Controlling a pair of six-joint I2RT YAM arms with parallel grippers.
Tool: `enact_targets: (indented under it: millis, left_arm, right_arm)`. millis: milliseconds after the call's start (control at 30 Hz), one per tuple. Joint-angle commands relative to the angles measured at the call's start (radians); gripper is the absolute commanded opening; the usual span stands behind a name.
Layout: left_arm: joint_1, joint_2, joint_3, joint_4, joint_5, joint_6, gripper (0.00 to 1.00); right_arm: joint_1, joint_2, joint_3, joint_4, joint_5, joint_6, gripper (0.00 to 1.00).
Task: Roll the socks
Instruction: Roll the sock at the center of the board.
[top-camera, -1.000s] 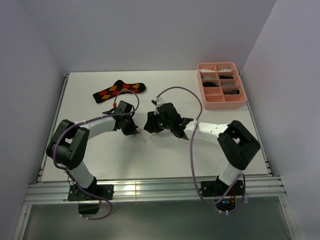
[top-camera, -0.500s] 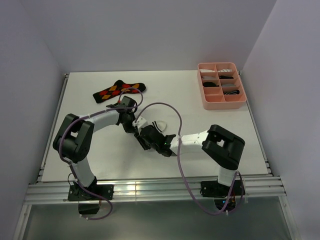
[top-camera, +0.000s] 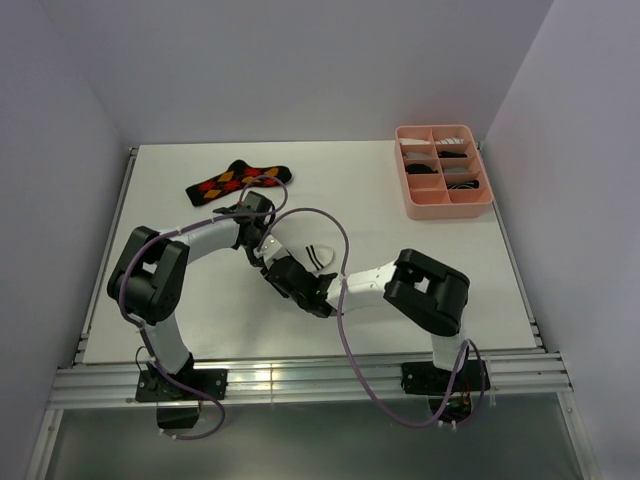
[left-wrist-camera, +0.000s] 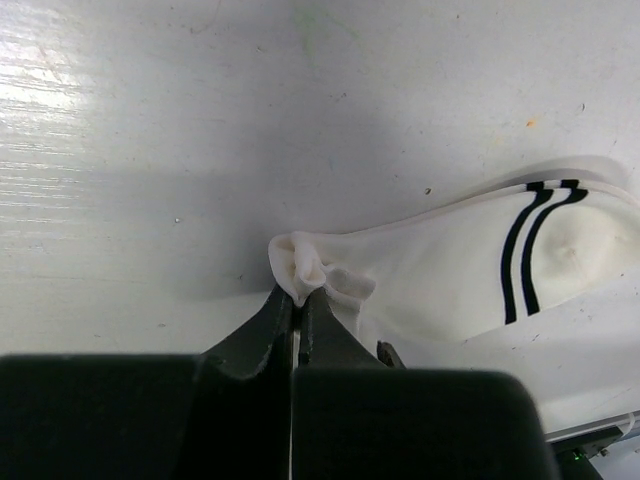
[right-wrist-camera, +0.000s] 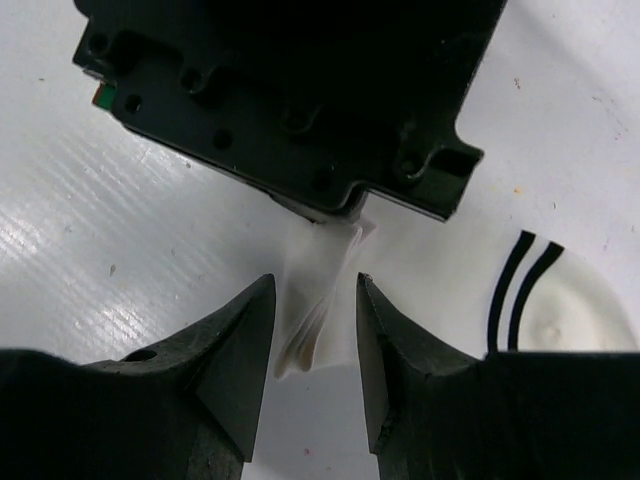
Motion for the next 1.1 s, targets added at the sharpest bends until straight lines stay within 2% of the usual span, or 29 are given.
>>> enact_targets:
  millis: [0, 333, 400, 433, 500, 533, 633, 700, 867, 1033, 1067]
  left_arm:
    - [-0.001, 0.025, 0.017, -0.058, 0.006, 0.025, 0.0]
    - [-0.001, 0.029, 0.008, -0.044, 0.026, 0.002, 0.0]
    - [-0.001, 0.024, 0.003, -0.04, 0.033, -0.006, 0.0]
    - [0.001, 0.018, 0.0, -0.037, 0.033, -0.009, 0.01]
    - [0.001, 0.009, -0.012, -0.026, 0.033, -0.023, 0.0]
    - [0.001, -0.004, -0.017, -0.014, 0.036, -0.029, 0.01]
    - [0.004, -0.031, -0.046, 0.017, 0.043, -0.063, 0.01]
    - [0.008, -0.048, -0.068, 0.032, 0.049, -0.092, 0.03]
    - [0.027, -0.137, -0.13, 0.094, 0.054, -0.175, 0.16]
    - [0.041, -0.238, -0.183, 0.172, 0.046, -0.218, 0.39]
    - [0.041, -0.252, -0.201, 0.183, 0.043, -0.221, 0.46]
  right_arm:
    - [0.003, 0.032, 0.037, 0.045, 0.047, -0.011, 0.45]
    - [0.011, 0.061, 0.02, 0.054, 0.026, 0.0, 0.41]
    - [0.013, 0.071, 0.02, 0.053, 0.025, 0.009, 0.35]
    - [0.013, 0.075, 0.015, 0.056, 0.018, 0.017, 0.25]
    - [0.011, 0.072, -0.006, 0.065, 0.019, 0.034, 0.17]
    - [0.011, 0.065, -0.014, 0.068, 0.01, 0.038, 0.08]
    - [0.005, 0.043, -0.044, 0.071, -0.017, 0.072, 0.0]
    - [-0.003, 0.029, -0.073, 0.08, -0.043, 0.107, 0.0]
    - [-0.067, -0.037, -0.136, 0.097, -0.23, 0.21, 0.0]
    - [-0.17, -0.086, -0.215, 0.166, -0.486, 0.319, 0.0]
    - [-0.205, -0.092, -0.236, 0.198, -0.525, 0.356, 0.0]
